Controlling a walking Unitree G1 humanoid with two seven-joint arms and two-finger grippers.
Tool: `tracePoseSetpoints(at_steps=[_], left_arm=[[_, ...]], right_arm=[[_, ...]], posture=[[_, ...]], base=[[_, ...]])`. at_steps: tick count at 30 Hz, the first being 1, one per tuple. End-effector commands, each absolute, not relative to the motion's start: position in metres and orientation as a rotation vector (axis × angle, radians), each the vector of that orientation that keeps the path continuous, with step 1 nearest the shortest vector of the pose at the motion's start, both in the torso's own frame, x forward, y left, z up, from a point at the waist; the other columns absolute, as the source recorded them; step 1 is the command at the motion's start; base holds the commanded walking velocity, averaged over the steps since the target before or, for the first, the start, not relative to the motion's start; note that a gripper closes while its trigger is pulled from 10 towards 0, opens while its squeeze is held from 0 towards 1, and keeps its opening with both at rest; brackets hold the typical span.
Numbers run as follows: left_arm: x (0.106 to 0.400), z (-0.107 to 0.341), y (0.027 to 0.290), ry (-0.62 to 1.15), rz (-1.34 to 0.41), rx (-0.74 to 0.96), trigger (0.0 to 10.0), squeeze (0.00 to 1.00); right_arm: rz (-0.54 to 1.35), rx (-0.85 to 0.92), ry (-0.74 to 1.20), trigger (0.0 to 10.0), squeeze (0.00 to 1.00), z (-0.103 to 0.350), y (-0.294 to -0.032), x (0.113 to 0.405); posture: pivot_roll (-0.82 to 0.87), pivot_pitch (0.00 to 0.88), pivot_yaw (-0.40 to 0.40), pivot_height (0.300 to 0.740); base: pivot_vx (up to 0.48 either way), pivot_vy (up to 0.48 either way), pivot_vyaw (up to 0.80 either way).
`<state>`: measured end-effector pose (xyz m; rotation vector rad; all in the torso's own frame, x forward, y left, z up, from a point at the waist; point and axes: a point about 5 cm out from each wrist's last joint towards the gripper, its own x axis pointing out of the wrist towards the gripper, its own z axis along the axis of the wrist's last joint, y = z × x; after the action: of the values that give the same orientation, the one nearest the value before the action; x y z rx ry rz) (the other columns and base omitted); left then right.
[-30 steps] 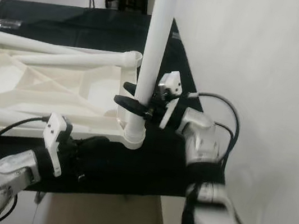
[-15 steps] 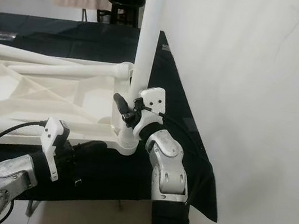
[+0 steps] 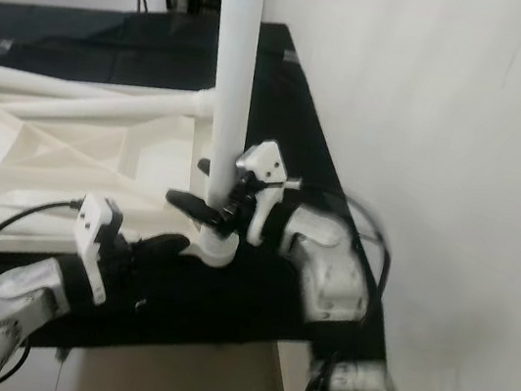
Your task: Building children table
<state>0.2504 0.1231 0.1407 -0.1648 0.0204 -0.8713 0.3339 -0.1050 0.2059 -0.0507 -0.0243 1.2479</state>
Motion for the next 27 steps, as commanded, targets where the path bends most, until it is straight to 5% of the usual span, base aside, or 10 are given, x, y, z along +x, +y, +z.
tracePoseSetpoints(at_steps=[1,9,10,18,27], left_arm=[[0.25,0.137,0.123,0.04,-0.868,-0.166,10.0,0.0],[0.249,0.136,0.122,0.041,-0.869,-0.165,10.0,0.0],[0.248,0.136,0.122,0.04,-0.869,-0.165,10.0,0.0],[0.247,0.137,0.12,0.039,-0.87,-0.173,10.0,0.0],[0.247,0.138,0.12,0.035,-0.869,-0.176,10.0,0.0]], right_arm=[[1.324,-0.029,0.01,10.0,0.0,0.2,-0.104,0.337],[1.392,0.048,0.083,10.0,0.0,0.206,-0.103,0.356],[1.409,0.053,0.115,0.0,0.0,0.205,-0.104,0.359],[1.407,0.035,0.13,0.0,0.0,0.209,-0.111,0.369],[0.986,-0.042,0.117,0.0,0.0,0.189,-0.127,0.376]], posture=[[-0.01,0.083,-0.047,0.74],[0.0,0.084,-0.057,0.74],[0.01,0.084,-0.061,0.74],[0.0,0.093,-0.063,0.74],[-0.01,0.095,-0.069,0.74]], base=[[0.0,0.0,0.0],[0.0,0.0,0.0],[0.0,0.0,0.0],[0.0,0.0,0.0],[0.0,0.0,0.0]])
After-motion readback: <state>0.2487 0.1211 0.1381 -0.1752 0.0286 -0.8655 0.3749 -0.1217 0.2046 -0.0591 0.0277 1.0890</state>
